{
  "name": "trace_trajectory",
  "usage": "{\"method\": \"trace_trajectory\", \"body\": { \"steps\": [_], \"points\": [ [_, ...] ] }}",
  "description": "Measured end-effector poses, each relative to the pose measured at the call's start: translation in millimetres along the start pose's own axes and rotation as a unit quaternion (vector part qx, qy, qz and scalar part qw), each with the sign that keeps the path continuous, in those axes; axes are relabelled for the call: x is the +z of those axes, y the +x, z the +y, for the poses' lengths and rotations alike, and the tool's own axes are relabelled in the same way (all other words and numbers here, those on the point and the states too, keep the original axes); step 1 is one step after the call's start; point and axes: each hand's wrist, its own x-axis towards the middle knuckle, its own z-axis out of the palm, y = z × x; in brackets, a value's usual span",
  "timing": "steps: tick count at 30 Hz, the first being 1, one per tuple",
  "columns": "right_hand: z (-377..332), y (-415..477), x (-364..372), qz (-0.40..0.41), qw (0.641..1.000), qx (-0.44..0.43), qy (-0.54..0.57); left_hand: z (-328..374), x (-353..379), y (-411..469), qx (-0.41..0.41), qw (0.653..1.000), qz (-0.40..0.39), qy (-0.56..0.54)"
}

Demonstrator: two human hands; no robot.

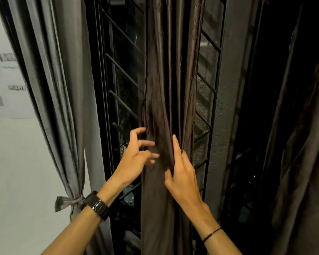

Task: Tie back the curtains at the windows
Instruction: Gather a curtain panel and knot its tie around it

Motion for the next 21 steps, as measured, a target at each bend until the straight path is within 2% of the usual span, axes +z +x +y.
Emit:
{"method": "trace_trajectory", "body": {
  "steps": [3, 8, 10, 14, 17, 19, 21],
  "points": [
    [9, -14, 4, -0.001, 1.000, 0.022, 0.003, -35, 1, -11, -0.043, 0.996, 0.057, 0.057],
    [15, -25, 7, 0.015, 0.998, 0.042, 0.037, -55, 7, -21, -0.021, 0.979, 0.181, 0.090],
    [14, -30, 8, 0.009, 0.998, 0.043, 0.044, -55, 11, -19, -0.018, 0.985, 0.162, 0.065],
    [12, -38, 12, 0.002, 0.998, 0.049, 0.040, -48, 30, -22, -0.025, 0.998, 0.057, 0.003],
    [10, -41, 13, -0.019, 0.998, 0.045, 0.051, -37, 43, -22, -0.009, 0.998, 0.015, -0.058],
    [9, -41, 11, -0.035, 0.997, 0.043, 0.053, -26, 47, -16, 0.023, 0.996, 0.040, -0.075],
    [8, -41, 9, -0.046, 0.997, 0.045, 0.045, -11, 47, -3, 0.051, 0.987, 0.133, -0.074]
  ]
}}
